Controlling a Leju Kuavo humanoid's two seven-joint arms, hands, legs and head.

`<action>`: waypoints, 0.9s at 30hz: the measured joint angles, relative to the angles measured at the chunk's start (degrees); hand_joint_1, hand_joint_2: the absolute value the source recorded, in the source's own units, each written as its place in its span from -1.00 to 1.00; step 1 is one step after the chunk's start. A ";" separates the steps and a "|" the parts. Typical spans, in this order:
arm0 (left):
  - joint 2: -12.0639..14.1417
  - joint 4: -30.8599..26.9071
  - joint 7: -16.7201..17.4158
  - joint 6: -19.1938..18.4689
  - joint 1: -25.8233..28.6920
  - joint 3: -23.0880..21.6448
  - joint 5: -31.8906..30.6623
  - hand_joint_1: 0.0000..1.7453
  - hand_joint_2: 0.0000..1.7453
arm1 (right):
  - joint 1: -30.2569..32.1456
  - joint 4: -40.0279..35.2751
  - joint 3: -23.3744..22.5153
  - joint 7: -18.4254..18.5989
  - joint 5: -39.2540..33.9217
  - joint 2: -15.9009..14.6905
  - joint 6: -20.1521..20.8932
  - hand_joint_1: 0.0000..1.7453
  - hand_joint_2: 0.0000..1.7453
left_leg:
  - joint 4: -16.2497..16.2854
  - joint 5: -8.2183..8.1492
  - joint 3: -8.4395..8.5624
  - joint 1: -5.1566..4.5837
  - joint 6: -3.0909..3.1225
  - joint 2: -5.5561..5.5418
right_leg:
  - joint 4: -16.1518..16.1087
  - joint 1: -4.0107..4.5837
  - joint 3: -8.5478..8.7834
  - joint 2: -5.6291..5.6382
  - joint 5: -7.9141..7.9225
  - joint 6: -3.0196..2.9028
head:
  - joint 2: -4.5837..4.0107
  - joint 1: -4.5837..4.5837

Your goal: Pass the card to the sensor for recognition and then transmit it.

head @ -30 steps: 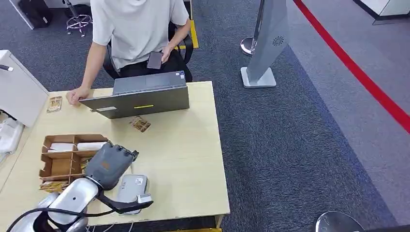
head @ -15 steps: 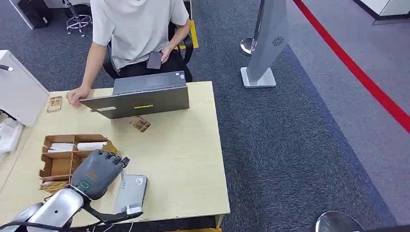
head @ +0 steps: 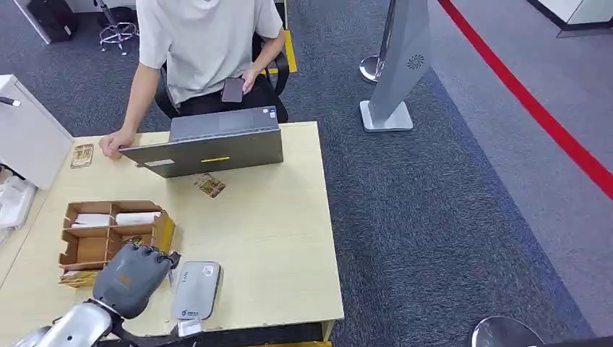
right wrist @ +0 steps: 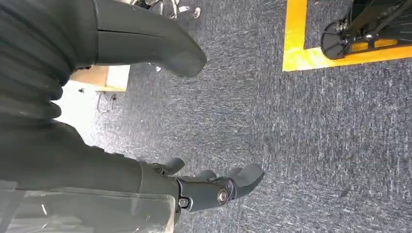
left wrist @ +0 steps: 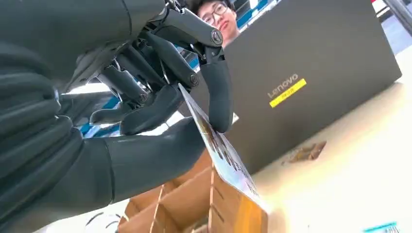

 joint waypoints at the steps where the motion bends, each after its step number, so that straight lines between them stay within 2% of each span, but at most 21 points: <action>1: -0.09 0.02 0.07 0.31 0.59 0.35 -0.13 1.00 1.00 | 0.00 -0.29 0.00 -0.07 0.00 0.18 0.02 -1.00 1.00 | 0.00 0.00 0.00 0.00 0.00 0.00 | 0.00 0.00 0.00 0.00 0.00 0.00 | -0.02 0.02; 27: -3.26 3.52 0.57 1.62 8.88 2.98 -1.23 1.00 1.00 | 0.20 -3.24 0.11 0.57 0.00 1.42 1.07 -1.00 1.00 | 0.00 0.00 -0.01 -0.01 0.00 -0.01 | -0.01 0.00 0.00 -0.01 0.00 0.00 | -0.02 0.00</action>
